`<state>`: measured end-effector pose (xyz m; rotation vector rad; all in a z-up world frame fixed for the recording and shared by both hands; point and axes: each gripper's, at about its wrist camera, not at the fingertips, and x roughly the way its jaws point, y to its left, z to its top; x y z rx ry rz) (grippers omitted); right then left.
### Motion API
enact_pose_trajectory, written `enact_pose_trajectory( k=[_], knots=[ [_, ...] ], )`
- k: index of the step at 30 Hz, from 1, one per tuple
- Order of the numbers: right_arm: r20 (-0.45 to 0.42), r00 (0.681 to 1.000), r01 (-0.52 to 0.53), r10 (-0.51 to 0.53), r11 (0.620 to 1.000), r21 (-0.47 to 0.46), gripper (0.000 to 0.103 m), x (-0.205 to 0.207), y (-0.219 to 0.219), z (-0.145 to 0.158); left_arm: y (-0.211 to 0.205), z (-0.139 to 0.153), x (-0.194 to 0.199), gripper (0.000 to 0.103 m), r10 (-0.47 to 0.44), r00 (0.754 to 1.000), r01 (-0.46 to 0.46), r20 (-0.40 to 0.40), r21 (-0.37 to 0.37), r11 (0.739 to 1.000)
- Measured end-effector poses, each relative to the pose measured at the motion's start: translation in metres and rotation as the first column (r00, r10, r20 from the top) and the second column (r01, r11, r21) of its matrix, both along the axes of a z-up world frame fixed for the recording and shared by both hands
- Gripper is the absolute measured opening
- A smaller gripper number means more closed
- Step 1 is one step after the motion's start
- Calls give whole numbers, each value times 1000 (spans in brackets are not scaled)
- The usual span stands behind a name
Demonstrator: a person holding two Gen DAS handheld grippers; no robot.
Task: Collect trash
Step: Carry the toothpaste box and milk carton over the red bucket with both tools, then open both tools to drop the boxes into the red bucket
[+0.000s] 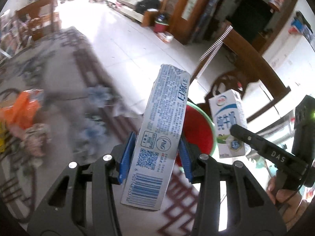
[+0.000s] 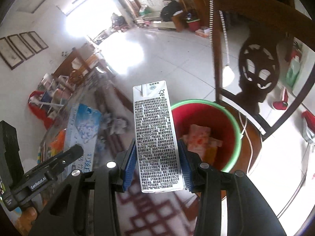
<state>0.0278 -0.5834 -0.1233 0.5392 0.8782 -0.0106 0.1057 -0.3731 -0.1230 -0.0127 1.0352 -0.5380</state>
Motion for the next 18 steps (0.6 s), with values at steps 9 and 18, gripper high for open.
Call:
enact_pose_trajectory(
  k=[9, 18],
  knots=[
    [11, 998, 67, -67, 998, -16, 58, 4, -30, -1, -27, -1, 1, 72, -33, 999, 32, 40, 27, 999],
    [-36, 998, 53, -52, 998, 32, 63, 6, -18, -14, 29, 9, -3, 79, 78, 996, -79, 40, 16, 997]
  ],
)
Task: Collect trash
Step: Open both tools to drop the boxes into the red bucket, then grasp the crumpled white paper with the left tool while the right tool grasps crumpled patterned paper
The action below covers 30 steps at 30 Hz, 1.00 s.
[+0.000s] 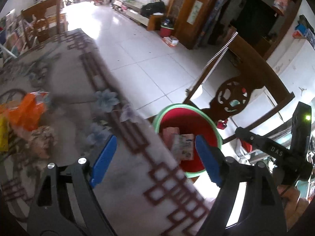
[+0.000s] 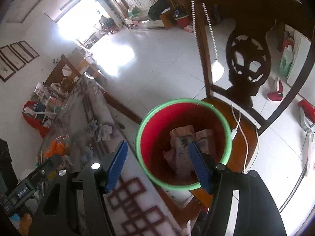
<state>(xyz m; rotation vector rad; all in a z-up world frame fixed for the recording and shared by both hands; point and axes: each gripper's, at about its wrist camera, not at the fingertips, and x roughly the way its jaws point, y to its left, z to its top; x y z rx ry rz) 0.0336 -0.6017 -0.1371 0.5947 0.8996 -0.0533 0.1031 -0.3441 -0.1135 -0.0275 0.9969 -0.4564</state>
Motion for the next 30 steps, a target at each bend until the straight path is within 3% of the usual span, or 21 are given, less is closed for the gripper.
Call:
enact_pose_trajectory(
  k=[5, 13, 18, 23, 30],
  knots=[
    [2, 999, -47, 47, 999, -1, 63, 6, 23, 4, 57, 5, -11, 85, 22, 998, -26, 62, 67, 997],
    [-9, 987, -158, 158, 987, -14, 67, 19, 82, 3, 168, -13, -45, 85, 21, 1000, -22, 9, 166, 986],
    [-25, 977, -213, 212, 977, -25, 67, 21, 120, 1, 198, -37, -83, 85, -63, 995, 78, -79, 195, 978],
    [-49, 966, -253, 252, 967, -26, 67, 20, 158, -2, 211, -61, -117, 85, -166, 972, 191, -166, 153, 969],
    [-72, 952, -300, 298, 954, -19, 67, 18, 206, -6, 219, -86, -138, 85, -214, 956, 243, -200, 132, 961]
  ],
)
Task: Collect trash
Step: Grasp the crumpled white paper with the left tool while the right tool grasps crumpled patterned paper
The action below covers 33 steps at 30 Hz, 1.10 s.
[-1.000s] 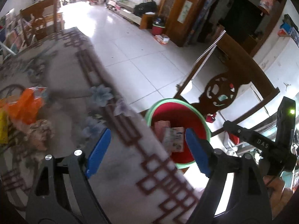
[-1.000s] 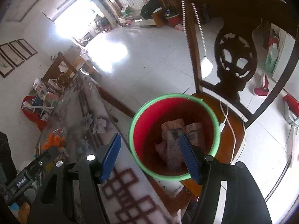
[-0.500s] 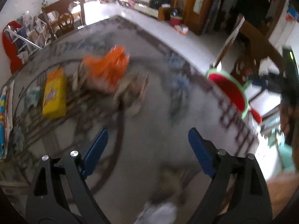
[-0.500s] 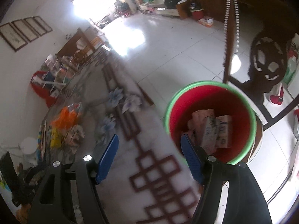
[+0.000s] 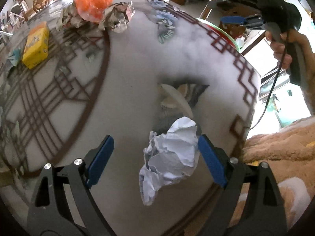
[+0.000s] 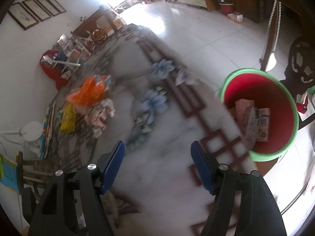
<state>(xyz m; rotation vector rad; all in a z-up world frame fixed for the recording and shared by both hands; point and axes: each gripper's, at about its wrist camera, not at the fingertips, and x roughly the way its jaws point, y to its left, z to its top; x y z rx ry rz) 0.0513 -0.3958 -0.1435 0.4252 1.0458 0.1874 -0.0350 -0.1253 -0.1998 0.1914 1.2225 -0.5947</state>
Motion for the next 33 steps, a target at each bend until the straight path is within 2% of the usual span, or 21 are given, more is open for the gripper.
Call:
enact_pose_trajectory(
  k=[2, 5, 7, 12, 16, 18, 20, 21, 23, 25, 26, 27, 29, 33],
  knots=[
    [-2, 1000, -10, 10, 1000, -2, 67, -1, 14, 0, 0, -2, 0, 74, 2, 1000, -2, -8, -22, 1000],
    [-1, 1000, -20, 20, 1000, 1, 67, 1, 32, 1, 4, -4, -1, 57, 19, 999, -24, -44, -95, 995],
    [0, 1000, -30, 30, 1000, 3, 67, 2, 45, 2, 7, -4, -2, 52, 29, 998, -37, -58, -130, 991],
    [-15, 998, -61, 61, 998, 20, 68, 7, 79, -2, 14, -2, -2, 57, 23, 998, -33, -57, -165, 986],
    [-15, 996, -92, 93, 996, 18, 68, 26, 105, -6, 16, -6, -2, 74, -4, 997, -10, -76, -181, 983],
    [-13, 995, -97, 97, 995, 24, 77, 45, 117, -8, 15, -10, -4, 76, -24, 996, 6, -91, -193, 981],
    [-20, 995, -96, 97, 995, 29, 78, 61, 126, -12, 14, -13, -5, 76, -31, 995, 12, -97, -191, 981],
    [-26, 995, -93, 94, 995, 31, 78, 72, 132, -15, 15, -14, -5, 74, -33, 994, 13, -101, -196, 981],
    [-34, 995, -93, 94, 995, 27, 78, 87, 142, -20, 16, -16, -5, 51, -28, 994, 6, -109, -197, 980],
    [-51, 994, -98, 98, 995, 1, 78, 101, 153, -27, 22, -15, -3, 49, -1, 994, -24, -114, -217, 976],
    [-59, 994, -93, 91, 995, -27, 74, 107, 157, -32, 24, -14, -2, 48, 10, 994, -34, -111, -218, 975],
    [-60, 995, -83, 80, 995, -52, 57, 109, 158, -34, 28, -12, -2, 47, 25, 994, -47, -104, -217, 975],
    [-71, 994, -87, 81, 993, -79, 36, 114, 161, -39, 38, -8, 0, 47, 65, 994, -82, -88, -217, 973],
    [-56, 992, -120, 117, 991, -62, 33, 106, 165, -31, 72, 1, 15, 47, 213, 976, -220, -53, -209, 953]
  ],
)
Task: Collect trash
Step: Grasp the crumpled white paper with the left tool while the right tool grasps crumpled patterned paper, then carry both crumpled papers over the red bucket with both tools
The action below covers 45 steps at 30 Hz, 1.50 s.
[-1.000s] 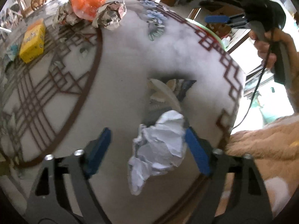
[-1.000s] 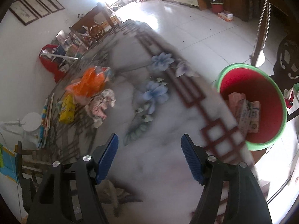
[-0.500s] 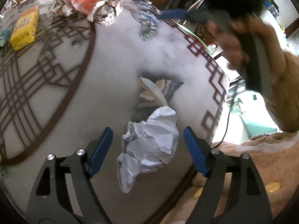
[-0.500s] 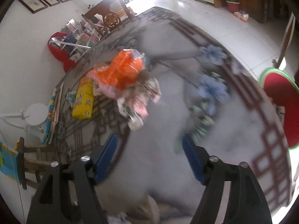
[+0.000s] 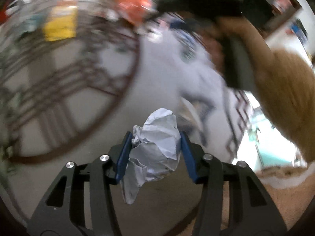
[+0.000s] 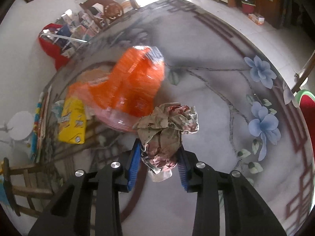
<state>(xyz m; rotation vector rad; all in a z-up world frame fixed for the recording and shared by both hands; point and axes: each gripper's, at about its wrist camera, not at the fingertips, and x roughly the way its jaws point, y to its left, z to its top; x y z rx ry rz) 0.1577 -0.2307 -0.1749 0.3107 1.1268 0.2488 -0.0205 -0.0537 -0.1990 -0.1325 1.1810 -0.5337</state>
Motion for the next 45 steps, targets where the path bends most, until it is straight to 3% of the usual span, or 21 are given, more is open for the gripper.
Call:
enact_pose_trajectory(
  k=[8, 14, 18, 36, 45],
  knots=[
    [67, 990, -125, 127, 992, -29, 33, -63, 11, 25, 61, 25, 29, 47, 212, 973, -213, 92, 3, 977],
    [149, 986, -77, 79, 997, -22, 33, -105, 15, 35, 63, 59, 41, 47, 290, 936, -295, 198, -4, 956],
    [170, 982, -76, 85, 996, -55, 33, -110, 17, 42, 59, 68, 44, 47, 305, 926, -308, 221, -23, 951],
    [197, 980, -37, 41, 999, -26, 33, -120, -9, 49, 55, 102, 32, 47, 342, 878, -380, 335, 53, 923],
    [217, 976, 26, -25, 1000, -1, 34, -121, -49, 52, 34, 113, 33, 47, 354, 867, -401, 351, 70, 913]
  ],
)
